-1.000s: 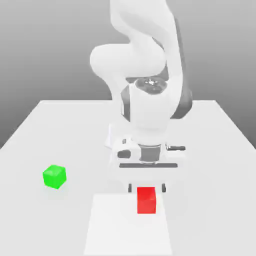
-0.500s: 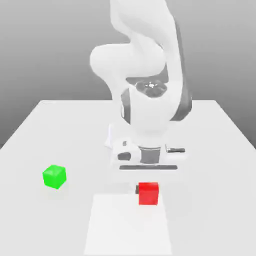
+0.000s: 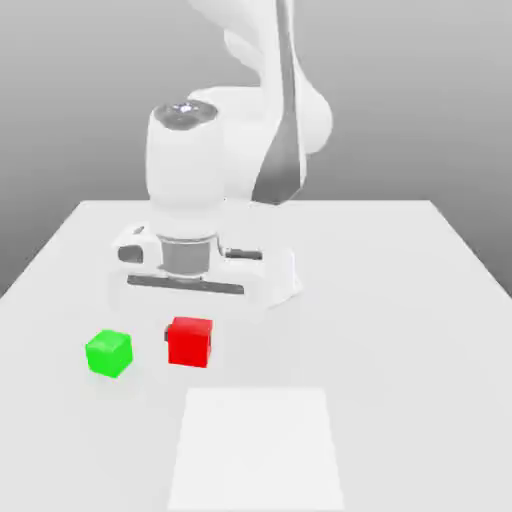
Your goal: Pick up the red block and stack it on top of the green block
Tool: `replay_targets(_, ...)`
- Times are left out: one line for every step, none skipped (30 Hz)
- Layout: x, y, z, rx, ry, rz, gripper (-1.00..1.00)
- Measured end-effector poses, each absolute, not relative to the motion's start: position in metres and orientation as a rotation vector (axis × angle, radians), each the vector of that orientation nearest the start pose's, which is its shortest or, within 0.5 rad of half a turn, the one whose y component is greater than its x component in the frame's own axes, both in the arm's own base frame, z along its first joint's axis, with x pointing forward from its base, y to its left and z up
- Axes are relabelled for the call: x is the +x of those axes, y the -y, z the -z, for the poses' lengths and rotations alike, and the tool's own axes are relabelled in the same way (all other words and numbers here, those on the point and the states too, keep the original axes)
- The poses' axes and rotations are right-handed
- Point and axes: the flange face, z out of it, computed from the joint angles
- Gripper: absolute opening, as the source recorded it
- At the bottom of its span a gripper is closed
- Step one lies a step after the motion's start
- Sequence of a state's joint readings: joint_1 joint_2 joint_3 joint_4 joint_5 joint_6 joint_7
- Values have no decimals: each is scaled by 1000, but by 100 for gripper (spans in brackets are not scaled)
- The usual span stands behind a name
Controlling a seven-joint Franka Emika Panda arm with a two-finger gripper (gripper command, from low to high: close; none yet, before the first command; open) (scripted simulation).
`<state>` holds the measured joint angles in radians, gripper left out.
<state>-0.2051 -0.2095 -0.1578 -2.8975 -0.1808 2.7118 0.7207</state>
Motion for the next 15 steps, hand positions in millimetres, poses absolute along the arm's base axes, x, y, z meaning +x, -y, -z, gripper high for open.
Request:
replay_targets(323,124,-246,-2846,-1422,49,-100)
replay_targets(318,134,-247,-2838,-1435,48,-100)
replay_targets(313,143,-249,-2831,-1449,46,-100)
replay_targets(307,152,-250,-2823,-1462,44,-100)
replay_targets(301,162,-250,-2815,-1474,42,-100)
replay_targets(295,170,-251,-2807,-1487,39,-100)
replay_targets(288,179,-251,-2798,-1498,35,-100)
replay_targets(281,187,-252,-2788,-1510,32,-100)
replay_targets(274,195,-251,-2779,-1521,28,-100)
replay_targets(267,202,-251,-2769,-1532,23,-100)
replay_targets(259,209,-251,-2759,-1542,19,-100)
replay_targets(252,216,-250,-2748,-1552,14,-100)
replay_targets(244,222,-249,-2737,-1560,8,-100)
replay_targets(237,227,-248,-2726,-1567,3,-100)
replay_targets(235,229,-245,-2717,-1564,-3,-100)
